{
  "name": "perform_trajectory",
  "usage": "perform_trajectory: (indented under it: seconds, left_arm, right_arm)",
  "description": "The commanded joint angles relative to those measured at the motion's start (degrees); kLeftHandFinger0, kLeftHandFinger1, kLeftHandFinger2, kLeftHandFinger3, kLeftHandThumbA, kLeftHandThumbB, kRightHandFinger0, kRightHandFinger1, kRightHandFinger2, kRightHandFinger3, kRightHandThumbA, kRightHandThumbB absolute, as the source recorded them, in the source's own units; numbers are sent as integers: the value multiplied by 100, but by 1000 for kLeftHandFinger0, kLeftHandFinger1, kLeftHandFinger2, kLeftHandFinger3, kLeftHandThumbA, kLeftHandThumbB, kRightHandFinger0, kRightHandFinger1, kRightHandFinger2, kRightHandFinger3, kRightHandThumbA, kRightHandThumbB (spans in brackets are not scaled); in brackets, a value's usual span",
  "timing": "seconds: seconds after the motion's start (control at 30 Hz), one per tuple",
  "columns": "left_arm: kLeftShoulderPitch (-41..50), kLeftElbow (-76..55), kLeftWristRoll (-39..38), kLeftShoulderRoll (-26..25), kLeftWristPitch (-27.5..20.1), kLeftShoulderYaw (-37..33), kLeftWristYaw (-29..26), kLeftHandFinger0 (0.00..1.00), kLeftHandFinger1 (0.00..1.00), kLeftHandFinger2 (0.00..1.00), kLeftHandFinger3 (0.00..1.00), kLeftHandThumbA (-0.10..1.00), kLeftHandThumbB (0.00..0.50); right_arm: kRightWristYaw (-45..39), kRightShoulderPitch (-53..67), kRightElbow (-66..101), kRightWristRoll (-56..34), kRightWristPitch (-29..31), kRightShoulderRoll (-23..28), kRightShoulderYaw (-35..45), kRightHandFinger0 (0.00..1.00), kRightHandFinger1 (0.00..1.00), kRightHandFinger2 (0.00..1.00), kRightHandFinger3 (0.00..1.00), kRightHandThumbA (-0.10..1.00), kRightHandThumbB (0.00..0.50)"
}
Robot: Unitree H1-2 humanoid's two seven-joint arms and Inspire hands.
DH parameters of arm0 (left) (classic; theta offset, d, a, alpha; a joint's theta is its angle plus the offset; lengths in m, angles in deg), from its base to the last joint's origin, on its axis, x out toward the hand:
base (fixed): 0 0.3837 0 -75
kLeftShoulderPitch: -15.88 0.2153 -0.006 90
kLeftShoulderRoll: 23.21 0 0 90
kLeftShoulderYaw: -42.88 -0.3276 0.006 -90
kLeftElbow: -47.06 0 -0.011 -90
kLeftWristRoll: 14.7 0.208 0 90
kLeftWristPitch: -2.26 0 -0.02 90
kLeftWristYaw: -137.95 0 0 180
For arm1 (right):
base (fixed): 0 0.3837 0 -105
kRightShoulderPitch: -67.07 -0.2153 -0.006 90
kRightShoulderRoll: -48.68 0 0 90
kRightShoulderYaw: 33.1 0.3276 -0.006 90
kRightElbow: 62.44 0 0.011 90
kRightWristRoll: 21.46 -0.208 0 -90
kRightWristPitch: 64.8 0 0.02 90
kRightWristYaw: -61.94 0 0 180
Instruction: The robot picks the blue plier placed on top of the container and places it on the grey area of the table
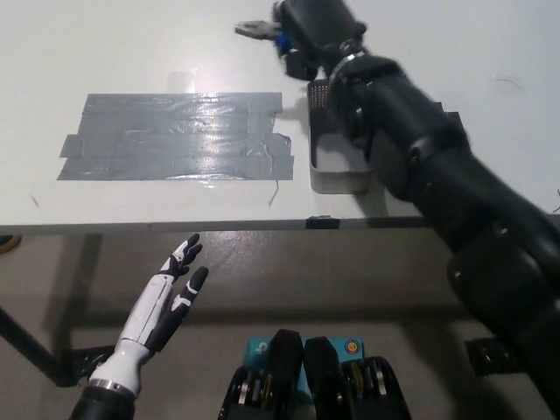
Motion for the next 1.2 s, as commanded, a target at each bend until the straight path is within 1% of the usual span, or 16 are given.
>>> perform_trajectory:
  seconds: [0.0,0.03,0.07,0.1,0.23,0.43,0.47,0.5,0.53,0.57,0.63,0.67,0.73,0.87,1.03,1.17]
  left_arm:
    - [-42,-204,-41,-15,-108,-15,4,1000,1000,1000,1000,1000,66]
    - [-30,-223,-5,-23,-108,-33,3,1000,1000,1000,1000,1000,67]
    - [-28,-228,2,-22,-110,-43,6,1000,1000,1000,1000,1000,67]
    - [-28,-228,8,-16,-123,-58,6,1000,1000,1000,1000,1000,65]
    - [-16,-266,44,-12,-128,-107,-3,1000,1000,1000,1000,1000,59]
    - [-21,-235,103,-33,-220,-186,-15,1000,1000,1000,1000,1000,68]
    - [-23,-262,117,-34,-203,-203,-9,1000,1000,1000,1000,1000,62]
    - [-28,-264,127,-31,-197,-214,-13,1000,1000,1000,1000,1000,62]
    - [-31,-275,141,-30,-188,-228,-14,1000,1000,1000,1000,1000,61]
    - [-34,-256,143,-30,-226,-234,-29,1000,1000,1000,1000,1000,52]
    - [-35,-256,145,-39,-243,-236,-36,1000,1000,1000,1000,1000,50]
    - [-25,-284,159,-48,-228,-246,-25,1000,1000,1000,1000,1000,47]
    - [-32,-305,161,-62,-209,-255,1,1000,1000,1000,1000,1000,34]
    - [-72,-309,169,-98,-188,-283,43,1000,1000,1000,1000,1000,24]
    - [-89,-307,126,-77,-167,-284,41,1000,1000,1000,1000,1000,28]
    - [-111,-249,54,-102,-227,-288,87,1000,1000,1000,1000,1000,48]
  right_arm:
    - [167,-243,32,4,72,-353,28,0,323,673,505,-100,252]
    - [136,-225,-85,-26,33,-490,44,0,310,645,442,-100,260]
    - [200,-211,-193,-8,3,-602,29,0,285,605,395,-100,235]
    - [234,-198,-250,-24,22,-657,45,0,280,594,377,-100,236]
    - [264,-166,-453,-144,58,-902,185,0,355,719,621,-100,250]
    - [184,-92,-640,-155,-52,-1186,243,0,349,722,647,-100,255]
    - [123,-67,-661,-236,-96,-1216,327,48,393,744,751,-93,231]
    - [108,-67,-671,-230,-115,-1218,337,86,450,824,856,-58,216]
    - [-151,-85,-711,-245,-272,-1248,354,469,886,1000,1000,246,177]
    - [-518,-118,-747,-324,-370,-1260,416,1000,1000,1000,1000,429,241]
    - [-732,-142,-767,-366,-427,-1262,457,1000,1000,1000,1000,553,320]
    - [-810,-146,-779,-336,-503,-1252,433,1000,1000,1000,1000,635,388]
    - [-862,-146,-766,-285,-562,-1182,398,1000,1000,1000,1000,728,438]
    - [-753,-145,-725,-323,-574,-1069,449,1000,1000,1000,1000,891,452]
    - [-407,-344,-579,-462,-488,-896,656,1000,1000,1000,1000,893,442]
    - [188,-709,-374,-508,-198,-674,844,1000,1000,1000,1000,977,432]
